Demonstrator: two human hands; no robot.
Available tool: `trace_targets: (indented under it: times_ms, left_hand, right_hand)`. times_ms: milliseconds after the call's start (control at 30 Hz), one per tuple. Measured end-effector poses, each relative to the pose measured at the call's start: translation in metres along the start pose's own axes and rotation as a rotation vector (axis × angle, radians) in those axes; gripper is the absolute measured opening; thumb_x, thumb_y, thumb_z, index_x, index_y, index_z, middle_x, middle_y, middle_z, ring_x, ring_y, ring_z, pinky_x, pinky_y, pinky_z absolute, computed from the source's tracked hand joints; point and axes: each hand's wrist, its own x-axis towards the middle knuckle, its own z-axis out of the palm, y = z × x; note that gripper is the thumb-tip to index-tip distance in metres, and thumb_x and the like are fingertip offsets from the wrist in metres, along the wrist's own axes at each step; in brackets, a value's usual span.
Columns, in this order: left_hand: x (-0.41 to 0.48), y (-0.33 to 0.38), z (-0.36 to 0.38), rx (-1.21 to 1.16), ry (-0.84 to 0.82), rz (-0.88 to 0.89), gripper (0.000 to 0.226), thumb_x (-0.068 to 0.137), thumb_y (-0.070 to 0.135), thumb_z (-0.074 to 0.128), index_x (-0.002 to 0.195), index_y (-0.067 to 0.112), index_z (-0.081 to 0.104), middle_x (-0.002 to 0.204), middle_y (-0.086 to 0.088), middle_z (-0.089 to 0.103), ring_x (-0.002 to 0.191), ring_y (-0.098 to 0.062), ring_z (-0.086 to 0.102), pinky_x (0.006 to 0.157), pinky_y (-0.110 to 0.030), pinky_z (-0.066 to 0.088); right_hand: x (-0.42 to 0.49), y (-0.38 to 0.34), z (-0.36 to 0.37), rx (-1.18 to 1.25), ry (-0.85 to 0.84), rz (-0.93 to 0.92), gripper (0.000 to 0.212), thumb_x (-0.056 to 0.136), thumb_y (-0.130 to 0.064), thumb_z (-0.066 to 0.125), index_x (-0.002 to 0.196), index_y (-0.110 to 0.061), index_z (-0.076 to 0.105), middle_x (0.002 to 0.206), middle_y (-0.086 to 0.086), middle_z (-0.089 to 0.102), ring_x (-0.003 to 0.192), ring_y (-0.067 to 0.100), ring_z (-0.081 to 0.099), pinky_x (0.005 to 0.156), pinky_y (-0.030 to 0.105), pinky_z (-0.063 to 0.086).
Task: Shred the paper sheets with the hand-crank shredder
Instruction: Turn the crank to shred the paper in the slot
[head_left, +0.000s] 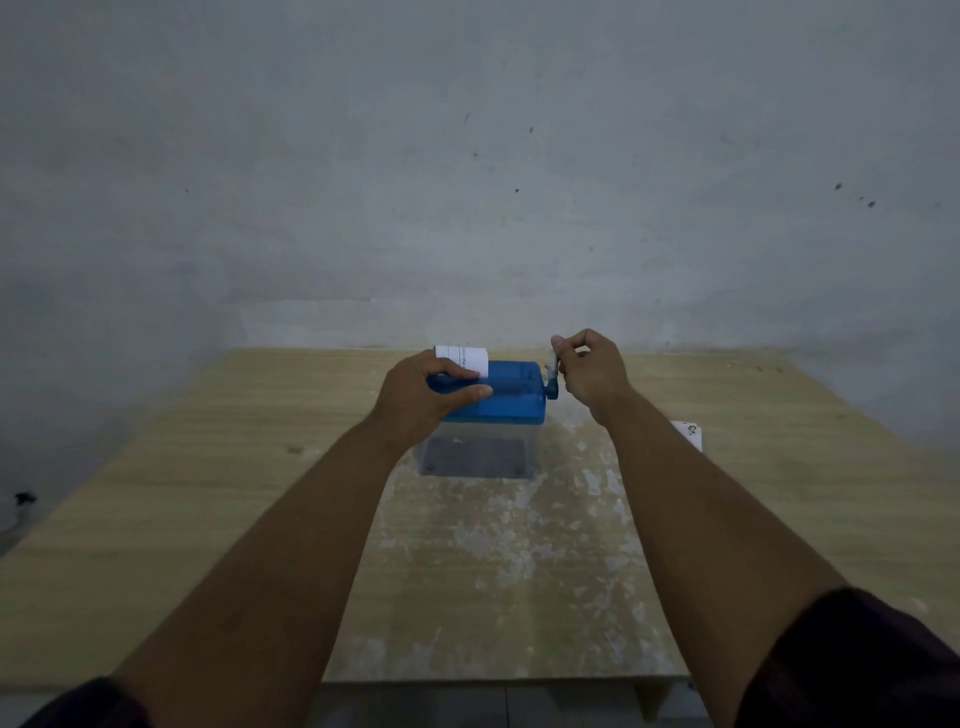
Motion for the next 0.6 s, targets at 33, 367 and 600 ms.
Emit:
trace_targets:
  times_ms: [33,367,600]
  left_hand:
    - [0.000,0.001,0.001,0.001,0.002,-0.003,0.041,0.069,0.058,0.086,0.096,0.027,0.085,0.098,0.010,0.070,0.095,-0.004,0.063,0.075,-0.009,0.045]
    - [-0.003,-0.001,0.004,-0.074,0.034,-0.025,0.038,0.067,0.054,0.091,0.091,0.026,0.084,0.107,0.004,0.073,0.104,-0.014,0.066,0.080,-0.021,0.056]
    - [-0.002,-0.003,0.008,-0.103,0.057,-0.042,0.037,0.066,0.047,0.094,0.090,0.021,0.084,0.105,-0.002,0.076,0.101,-0.016,0.070,0.079,-0.018,0.055]
  right_hand:
    - [0.002,0.003,0.000,-0.002,-0.007,0.019,0.024,0.108,-0.021,0.058,0.091,-0.006,0.051,0.051,-0.004,0.061,0.040,0.001,0.049,0.055,0.021,0.043]
    - [-0.004,0.041,0.004,-0.154,-0.053,0.207,0.034,0.108,-0.027,0.057,0.078,-0.014,0.045,0.067,0.009,0.055,0.049,0.020,0.041,0.047,0.030,0.035]
    - [-0.046,0.068,0.007,-0.088,-0.018,0.325,0.020,0.106,-0.019,0.047,0.086,-0.014,0.047,0.075,0.008,0.050,0.060,0.018,0.038,0.054,0.035,0.034]
